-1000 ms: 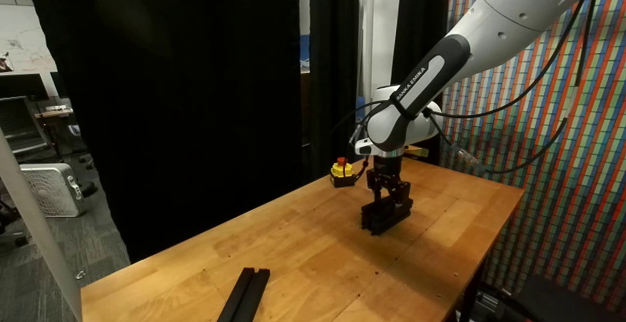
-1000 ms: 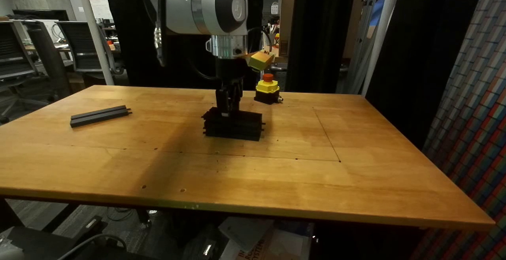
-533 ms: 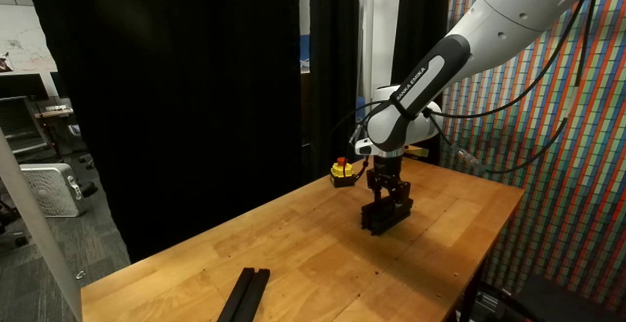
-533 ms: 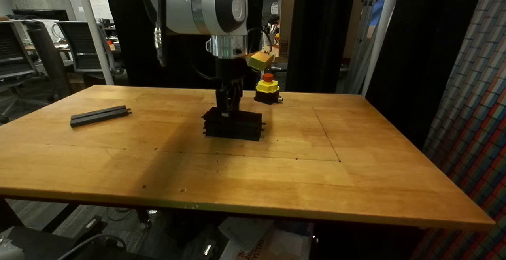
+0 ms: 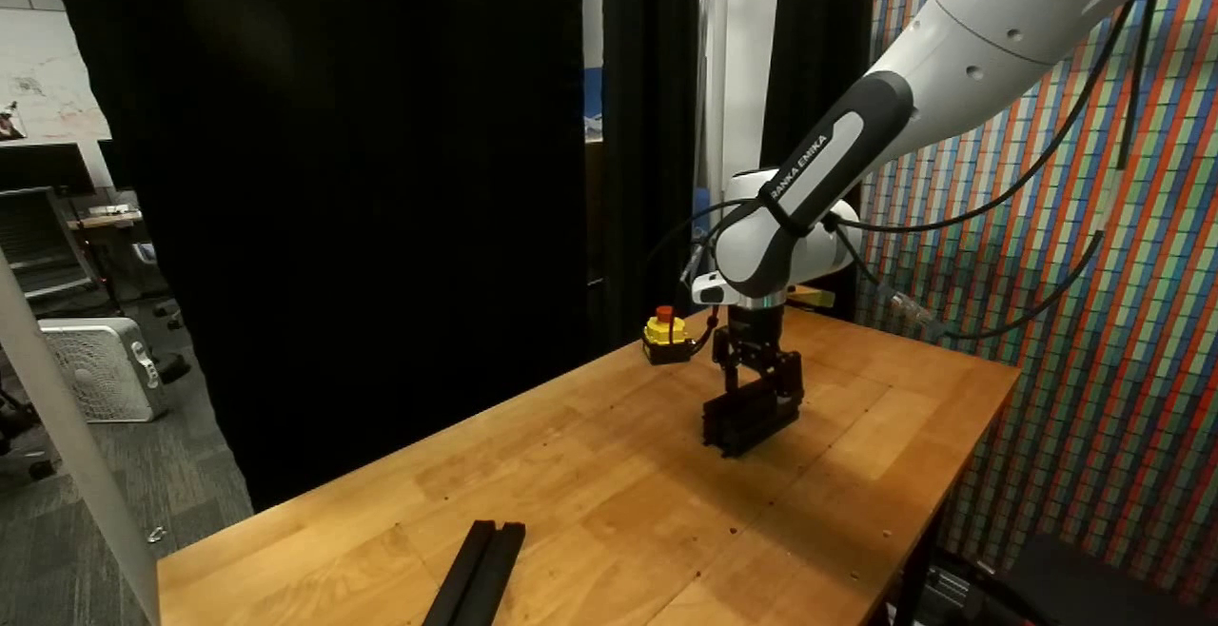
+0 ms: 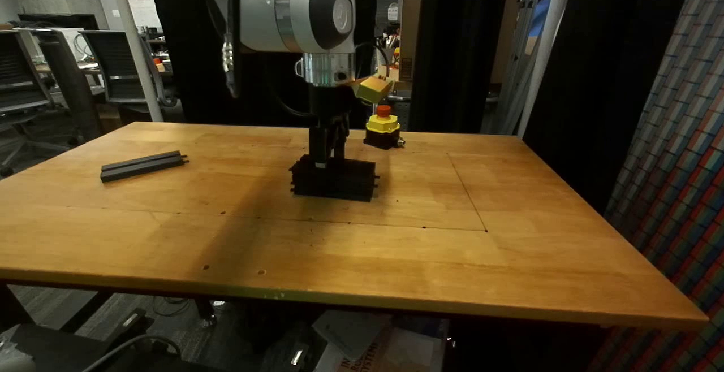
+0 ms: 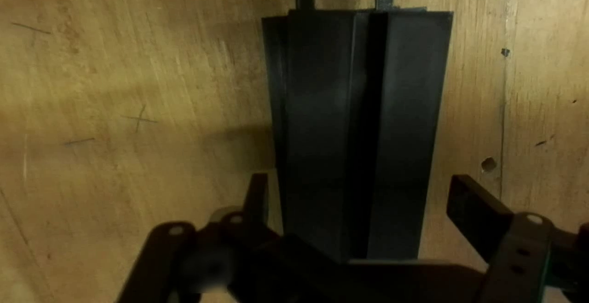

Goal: Stack the black objects together

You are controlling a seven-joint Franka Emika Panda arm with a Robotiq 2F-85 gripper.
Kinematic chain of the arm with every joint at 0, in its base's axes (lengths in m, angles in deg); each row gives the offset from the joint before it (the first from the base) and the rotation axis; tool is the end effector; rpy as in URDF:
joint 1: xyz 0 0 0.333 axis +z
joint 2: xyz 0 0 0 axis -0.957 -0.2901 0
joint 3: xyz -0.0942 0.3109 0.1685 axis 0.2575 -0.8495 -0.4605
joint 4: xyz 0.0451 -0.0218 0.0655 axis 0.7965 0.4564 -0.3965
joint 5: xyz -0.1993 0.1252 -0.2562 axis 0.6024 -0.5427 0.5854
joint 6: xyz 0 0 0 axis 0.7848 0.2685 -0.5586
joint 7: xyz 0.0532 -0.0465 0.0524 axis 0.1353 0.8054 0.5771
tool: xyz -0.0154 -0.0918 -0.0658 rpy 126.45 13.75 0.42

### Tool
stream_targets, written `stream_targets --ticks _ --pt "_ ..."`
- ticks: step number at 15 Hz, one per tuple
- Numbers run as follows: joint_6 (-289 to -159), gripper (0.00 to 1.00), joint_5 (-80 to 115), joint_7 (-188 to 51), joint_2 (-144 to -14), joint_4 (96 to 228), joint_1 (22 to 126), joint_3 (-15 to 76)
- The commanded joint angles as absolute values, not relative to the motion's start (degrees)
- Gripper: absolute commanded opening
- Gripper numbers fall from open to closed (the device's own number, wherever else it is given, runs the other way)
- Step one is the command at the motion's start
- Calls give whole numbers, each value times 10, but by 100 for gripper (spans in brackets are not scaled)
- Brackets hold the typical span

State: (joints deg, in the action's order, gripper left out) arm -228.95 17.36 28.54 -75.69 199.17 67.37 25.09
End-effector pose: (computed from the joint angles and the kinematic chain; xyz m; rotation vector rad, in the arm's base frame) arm 0.5155 -0.0396 0.3348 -2.2033 -2.2171 0.0795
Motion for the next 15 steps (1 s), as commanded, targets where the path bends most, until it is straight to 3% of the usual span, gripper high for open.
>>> stream_targets --ticks 1,15 --pt "-2284 100 180 280 -752 1984 677 252" --pt "-2143 100 168 31 -717 1932 775 194"
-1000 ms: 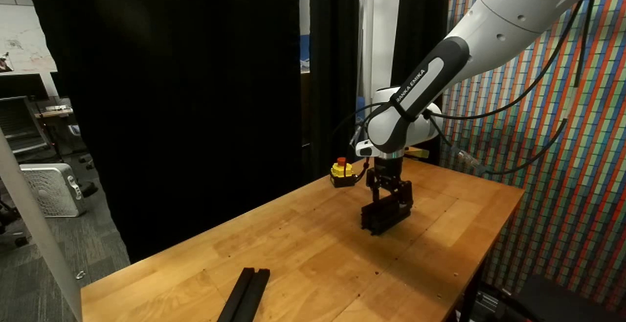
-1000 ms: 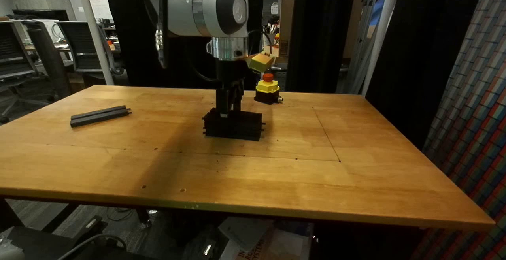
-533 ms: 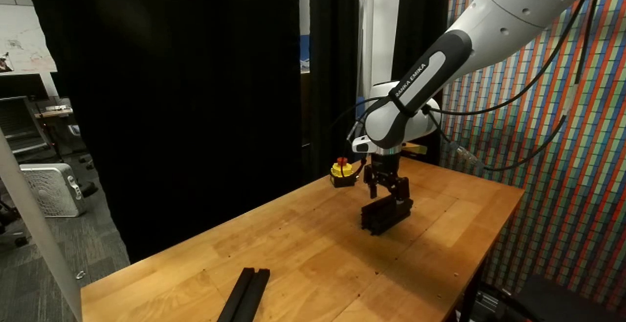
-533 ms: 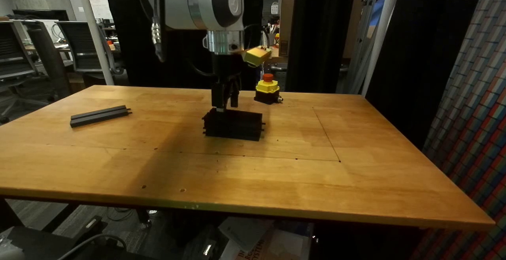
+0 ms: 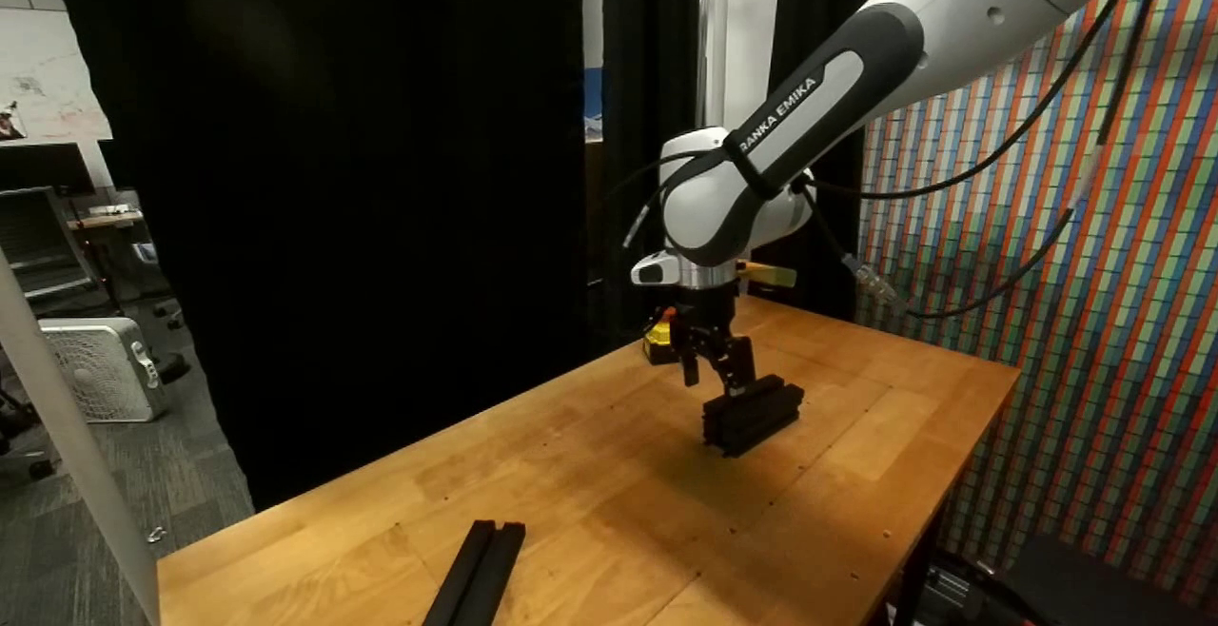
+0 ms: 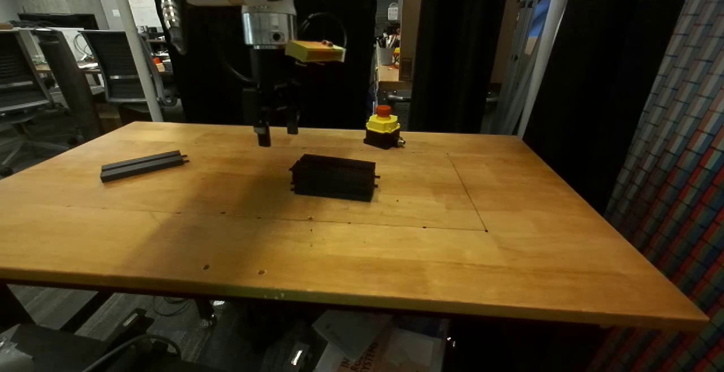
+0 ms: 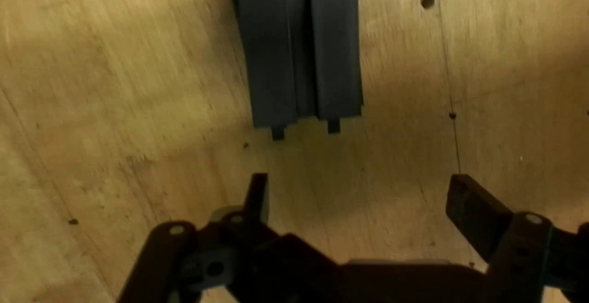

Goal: Stack the black objects together

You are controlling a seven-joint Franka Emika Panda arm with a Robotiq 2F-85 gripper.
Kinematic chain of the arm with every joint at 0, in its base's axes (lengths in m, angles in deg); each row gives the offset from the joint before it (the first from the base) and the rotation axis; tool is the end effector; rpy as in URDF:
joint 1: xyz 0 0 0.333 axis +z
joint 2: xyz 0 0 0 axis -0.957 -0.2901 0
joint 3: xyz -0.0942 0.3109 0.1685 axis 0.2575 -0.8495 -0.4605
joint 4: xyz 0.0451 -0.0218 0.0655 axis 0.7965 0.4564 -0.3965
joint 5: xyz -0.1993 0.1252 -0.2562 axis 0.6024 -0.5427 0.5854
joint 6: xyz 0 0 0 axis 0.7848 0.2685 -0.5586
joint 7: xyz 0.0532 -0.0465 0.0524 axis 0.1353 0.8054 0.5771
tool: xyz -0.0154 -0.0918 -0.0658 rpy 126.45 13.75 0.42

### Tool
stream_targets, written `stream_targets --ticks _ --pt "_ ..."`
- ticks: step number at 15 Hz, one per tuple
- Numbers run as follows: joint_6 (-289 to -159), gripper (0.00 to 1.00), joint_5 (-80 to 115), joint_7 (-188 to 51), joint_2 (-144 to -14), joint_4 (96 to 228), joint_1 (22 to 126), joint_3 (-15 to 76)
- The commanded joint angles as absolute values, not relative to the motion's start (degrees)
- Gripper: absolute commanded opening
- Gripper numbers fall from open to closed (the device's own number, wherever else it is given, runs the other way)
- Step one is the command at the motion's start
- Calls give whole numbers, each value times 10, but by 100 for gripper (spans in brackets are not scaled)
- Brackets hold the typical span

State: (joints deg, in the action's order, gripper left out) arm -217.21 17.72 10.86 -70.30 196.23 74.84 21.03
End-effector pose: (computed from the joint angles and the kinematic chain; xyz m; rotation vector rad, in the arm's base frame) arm 0.5026 0.0603 0.3858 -2.3071 -2.0807 0.1623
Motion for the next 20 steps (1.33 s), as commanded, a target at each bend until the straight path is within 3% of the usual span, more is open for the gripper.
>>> stream_targets --ticks 1,20 --pt "-2139 100 165 1 -724 1925 785 186" --pt "-2296 100 45 -661 -848 1878 915 91"
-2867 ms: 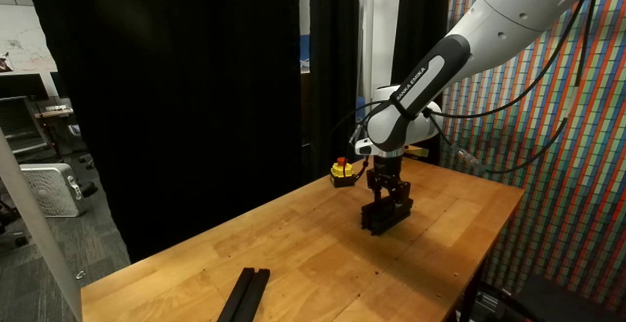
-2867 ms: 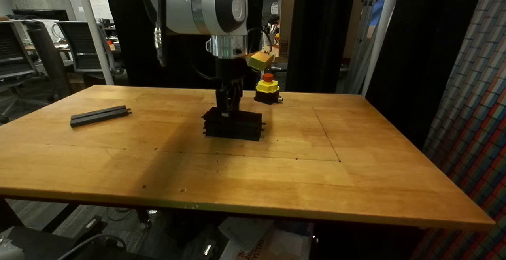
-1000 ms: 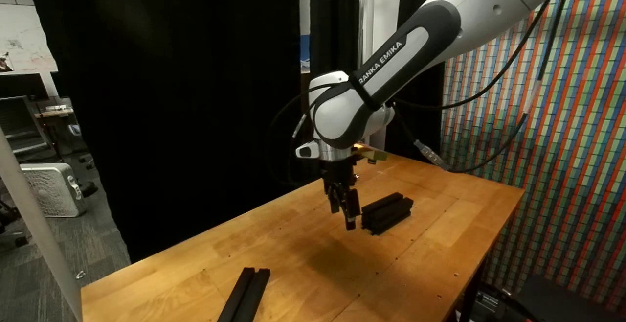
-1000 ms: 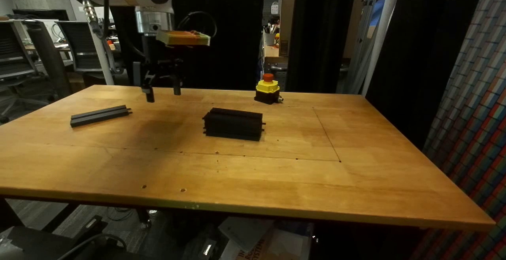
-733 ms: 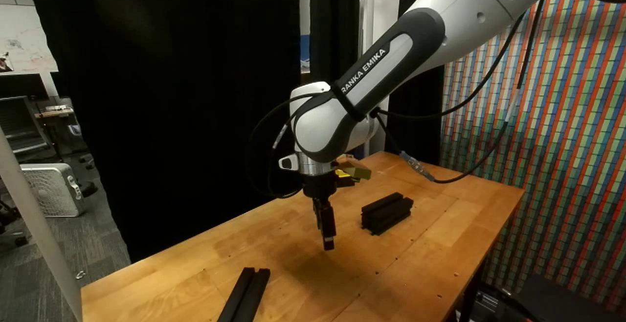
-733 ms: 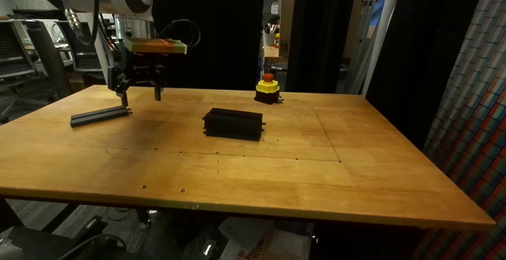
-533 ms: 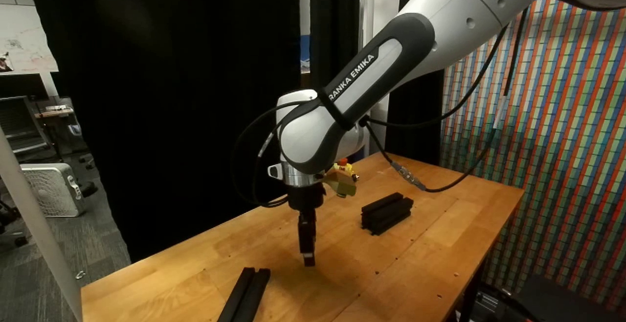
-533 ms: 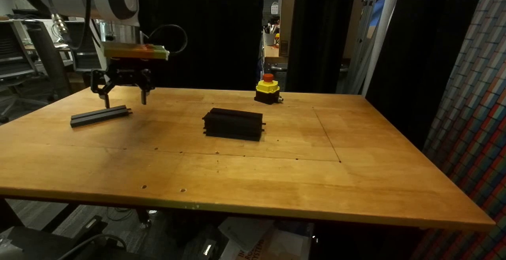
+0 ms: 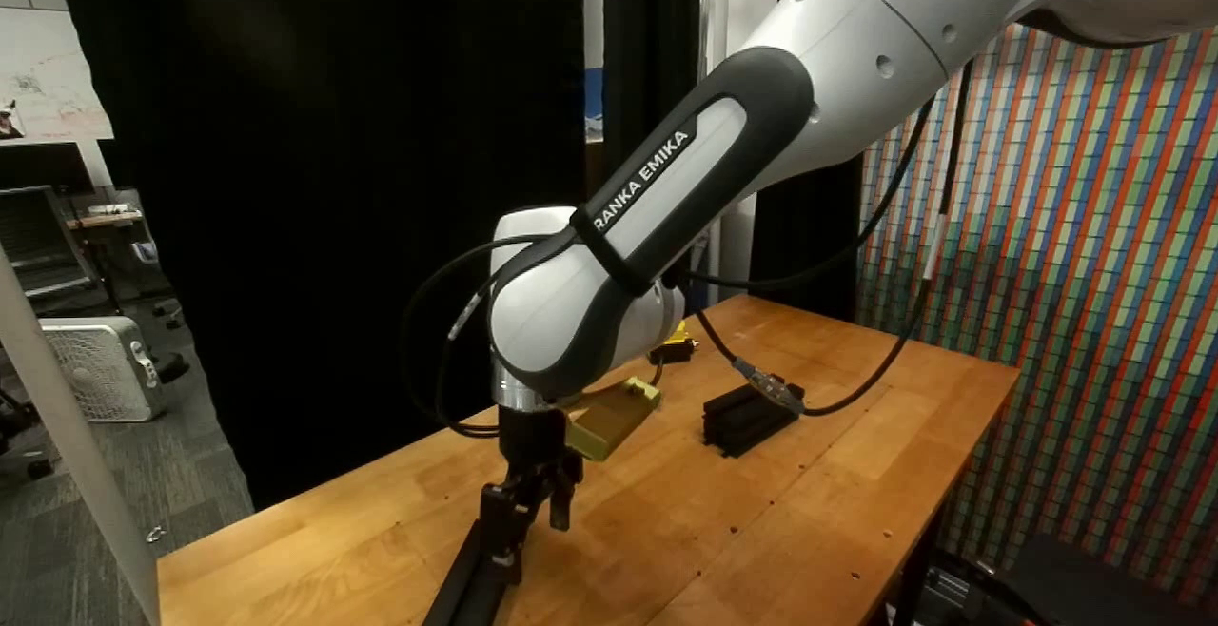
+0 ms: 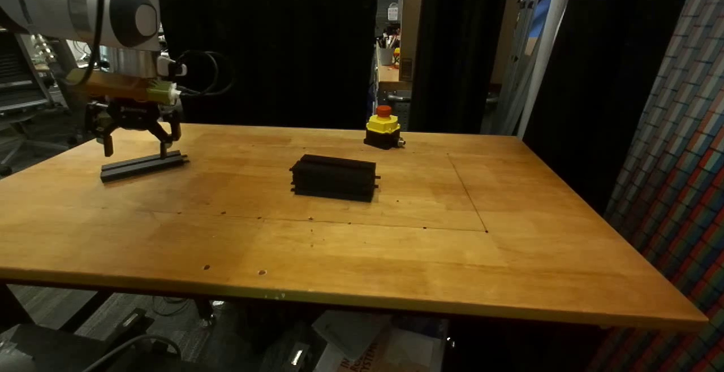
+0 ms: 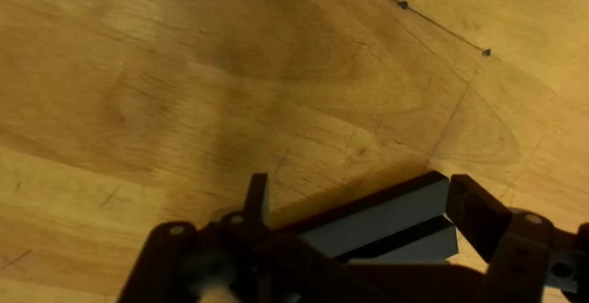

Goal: Stack the black objects together

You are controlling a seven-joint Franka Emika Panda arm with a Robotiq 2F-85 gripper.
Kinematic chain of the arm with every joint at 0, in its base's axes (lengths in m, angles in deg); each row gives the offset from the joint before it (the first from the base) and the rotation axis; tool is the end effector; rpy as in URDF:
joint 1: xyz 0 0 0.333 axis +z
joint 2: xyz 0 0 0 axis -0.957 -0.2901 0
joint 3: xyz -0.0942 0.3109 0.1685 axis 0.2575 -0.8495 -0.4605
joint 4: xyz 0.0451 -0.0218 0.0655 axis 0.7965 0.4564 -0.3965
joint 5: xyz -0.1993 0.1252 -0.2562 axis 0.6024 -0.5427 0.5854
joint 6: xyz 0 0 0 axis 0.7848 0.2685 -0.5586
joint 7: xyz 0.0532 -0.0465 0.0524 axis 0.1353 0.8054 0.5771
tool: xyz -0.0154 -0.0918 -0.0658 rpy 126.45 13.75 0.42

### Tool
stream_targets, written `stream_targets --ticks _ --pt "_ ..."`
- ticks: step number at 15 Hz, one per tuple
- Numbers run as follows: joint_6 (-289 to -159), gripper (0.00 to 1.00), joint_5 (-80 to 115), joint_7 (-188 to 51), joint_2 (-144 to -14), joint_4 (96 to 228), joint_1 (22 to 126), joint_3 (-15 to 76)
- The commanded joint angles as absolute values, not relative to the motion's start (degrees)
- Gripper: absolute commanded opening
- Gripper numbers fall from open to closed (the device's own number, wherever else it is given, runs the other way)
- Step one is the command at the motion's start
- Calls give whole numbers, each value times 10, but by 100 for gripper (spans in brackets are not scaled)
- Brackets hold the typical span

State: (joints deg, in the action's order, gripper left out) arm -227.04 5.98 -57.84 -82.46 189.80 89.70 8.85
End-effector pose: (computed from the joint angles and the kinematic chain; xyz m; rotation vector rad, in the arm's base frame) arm 0.4733 0.3120 0.3355 -2.8305 -0.8382 0.1035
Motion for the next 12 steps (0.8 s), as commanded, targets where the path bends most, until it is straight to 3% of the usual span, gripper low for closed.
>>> stream_targets --ticks 1,12 --pt "-2307 100 42 -689 -856 1875 920 93" --pt "-2430 100 42 -994 -903 1834 993 156"
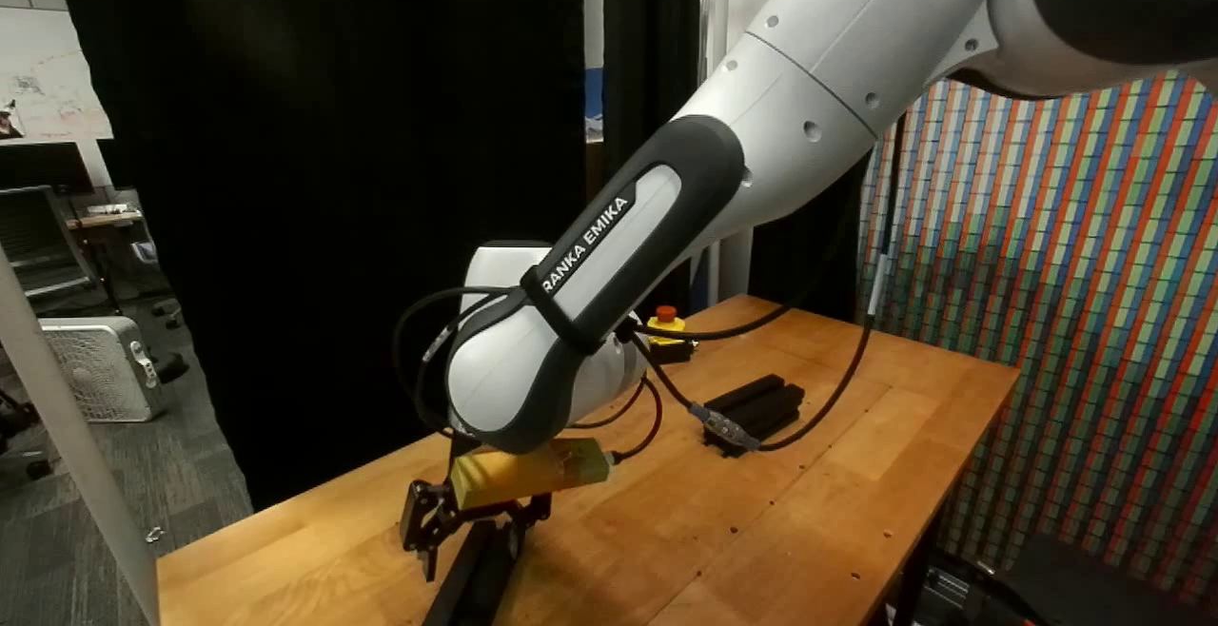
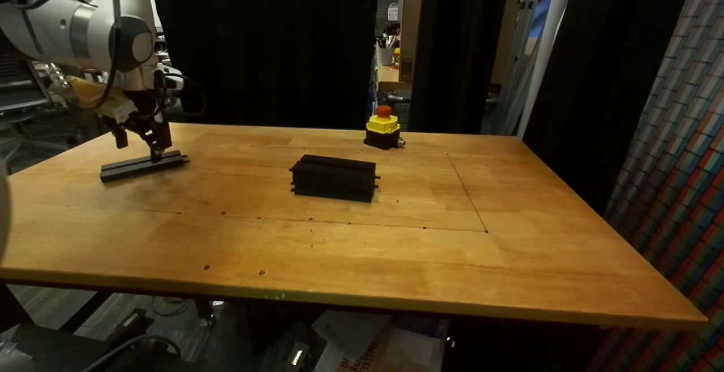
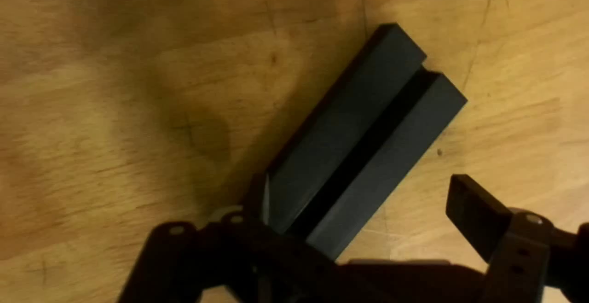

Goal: Stack the black objects together

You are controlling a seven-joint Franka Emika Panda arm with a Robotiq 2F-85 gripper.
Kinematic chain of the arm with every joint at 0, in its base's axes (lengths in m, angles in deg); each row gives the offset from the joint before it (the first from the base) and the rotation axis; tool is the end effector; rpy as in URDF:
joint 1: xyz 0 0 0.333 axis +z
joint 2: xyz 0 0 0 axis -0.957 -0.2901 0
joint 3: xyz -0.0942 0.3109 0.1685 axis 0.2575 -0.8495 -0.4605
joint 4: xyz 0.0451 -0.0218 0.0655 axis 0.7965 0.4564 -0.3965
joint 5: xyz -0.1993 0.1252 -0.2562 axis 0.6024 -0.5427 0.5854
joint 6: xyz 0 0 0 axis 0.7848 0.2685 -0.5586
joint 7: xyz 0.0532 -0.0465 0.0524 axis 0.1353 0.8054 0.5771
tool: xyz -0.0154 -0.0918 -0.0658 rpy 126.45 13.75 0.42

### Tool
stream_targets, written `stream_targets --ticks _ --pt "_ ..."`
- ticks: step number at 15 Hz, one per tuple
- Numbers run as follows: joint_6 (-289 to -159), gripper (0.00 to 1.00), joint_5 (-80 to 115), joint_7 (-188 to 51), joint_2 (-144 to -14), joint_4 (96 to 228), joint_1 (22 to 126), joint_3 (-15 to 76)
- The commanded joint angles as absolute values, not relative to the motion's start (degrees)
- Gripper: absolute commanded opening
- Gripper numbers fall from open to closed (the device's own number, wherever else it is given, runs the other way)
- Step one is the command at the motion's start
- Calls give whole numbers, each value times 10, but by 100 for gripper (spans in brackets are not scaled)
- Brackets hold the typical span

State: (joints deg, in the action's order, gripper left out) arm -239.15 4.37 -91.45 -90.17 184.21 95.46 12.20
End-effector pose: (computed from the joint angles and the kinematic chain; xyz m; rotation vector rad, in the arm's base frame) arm 0.5067 0.3550 0.3104 -2.8850 0.0340 -0.0201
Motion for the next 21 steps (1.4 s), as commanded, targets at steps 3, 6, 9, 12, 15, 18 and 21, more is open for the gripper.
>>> stream_targets --ticks 3,6,9,12,15,18,21 --pt "-2472 100 67 -1113 -906 1840 1046 201" --pt "-2486 100 92 -1239 -910 1838 1133 281" --pt "-2468 100 114 -1364 -919 1828 1236 381" --pt "-2443 100 139 -1487 -926 1820 1332 476" --pt "-2391 100 174 -1613 -938 1803 1417 555" --pt "-2285 100 246 -1735 -934 1764 1416 551" --pt "-2143 100 277 -1793 -934 1720 1370 493"
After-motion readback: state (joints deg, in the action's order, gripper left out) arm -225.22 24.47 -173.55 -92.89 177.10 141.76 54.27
